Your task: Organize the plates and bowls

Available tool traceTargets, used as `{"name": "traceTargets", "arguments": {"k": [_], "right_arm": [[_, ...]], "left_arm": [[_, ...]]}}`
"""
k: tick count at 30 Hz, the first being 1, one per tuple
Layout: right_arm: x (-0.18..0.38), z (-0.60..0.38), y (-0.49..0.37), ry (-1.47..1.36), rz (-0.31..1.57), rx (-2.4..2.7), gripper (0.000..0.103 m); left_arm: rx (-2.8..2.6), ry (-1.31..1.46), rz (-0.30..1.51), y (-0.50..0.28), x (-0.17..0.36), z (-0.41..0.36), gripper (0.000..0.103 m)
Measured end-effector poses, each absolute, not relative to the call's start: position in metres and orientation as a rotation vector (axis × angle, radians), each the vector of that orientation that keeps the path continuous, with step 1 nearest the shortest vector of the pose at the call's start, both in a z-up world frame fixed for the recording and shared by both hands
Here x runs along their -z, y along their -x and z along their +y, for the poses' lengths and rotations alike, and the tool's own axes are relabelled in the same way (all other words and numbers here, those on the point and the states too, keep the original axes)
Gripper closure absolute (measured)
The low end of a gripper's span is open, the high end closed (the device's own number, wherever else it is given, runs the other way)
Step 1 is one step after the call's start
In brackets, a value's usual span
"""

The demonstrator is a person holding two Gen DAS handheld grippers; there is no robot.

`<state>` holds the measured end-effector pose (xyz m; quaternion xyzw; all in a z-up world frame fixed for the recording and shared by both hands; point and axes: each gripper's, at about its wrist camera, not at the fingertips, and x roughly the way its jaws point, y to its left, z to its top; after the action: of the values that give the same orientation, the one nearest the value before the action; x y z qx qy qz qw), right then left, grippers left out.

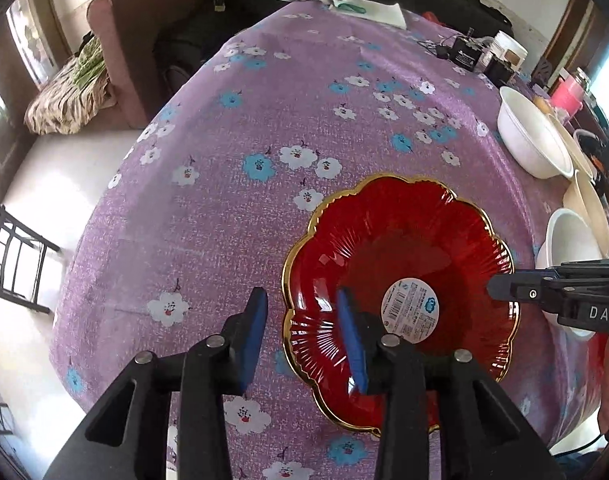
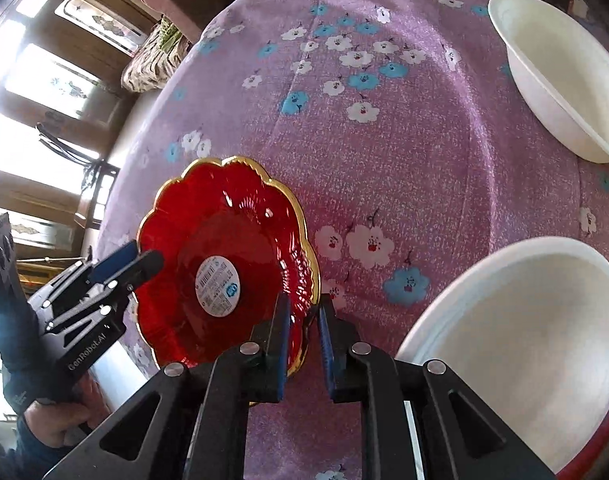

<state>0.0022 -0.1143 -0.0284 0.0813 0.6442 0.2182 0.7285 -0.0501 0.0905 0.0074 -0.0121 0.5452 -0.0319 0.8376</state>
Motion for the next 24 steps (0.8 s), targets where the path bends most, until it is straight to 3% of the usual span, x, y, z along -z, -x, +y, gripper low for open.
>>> {"name": "traceTargets", "arguments": {"k": [2,24], "right_arm": [[0.030,-0.113,0.002,-0.174,1.421,-0.478,0.088],[-0.039,-0.140,0.036,-0.157,1.219,-0.467,0.087]], "left_arm": [[0.087,0.014,1.158,0.051,-0.005,0.086,0.073],[0.117,-0.065,0.989,0.062,-0.073,0.052,0.073]]}}
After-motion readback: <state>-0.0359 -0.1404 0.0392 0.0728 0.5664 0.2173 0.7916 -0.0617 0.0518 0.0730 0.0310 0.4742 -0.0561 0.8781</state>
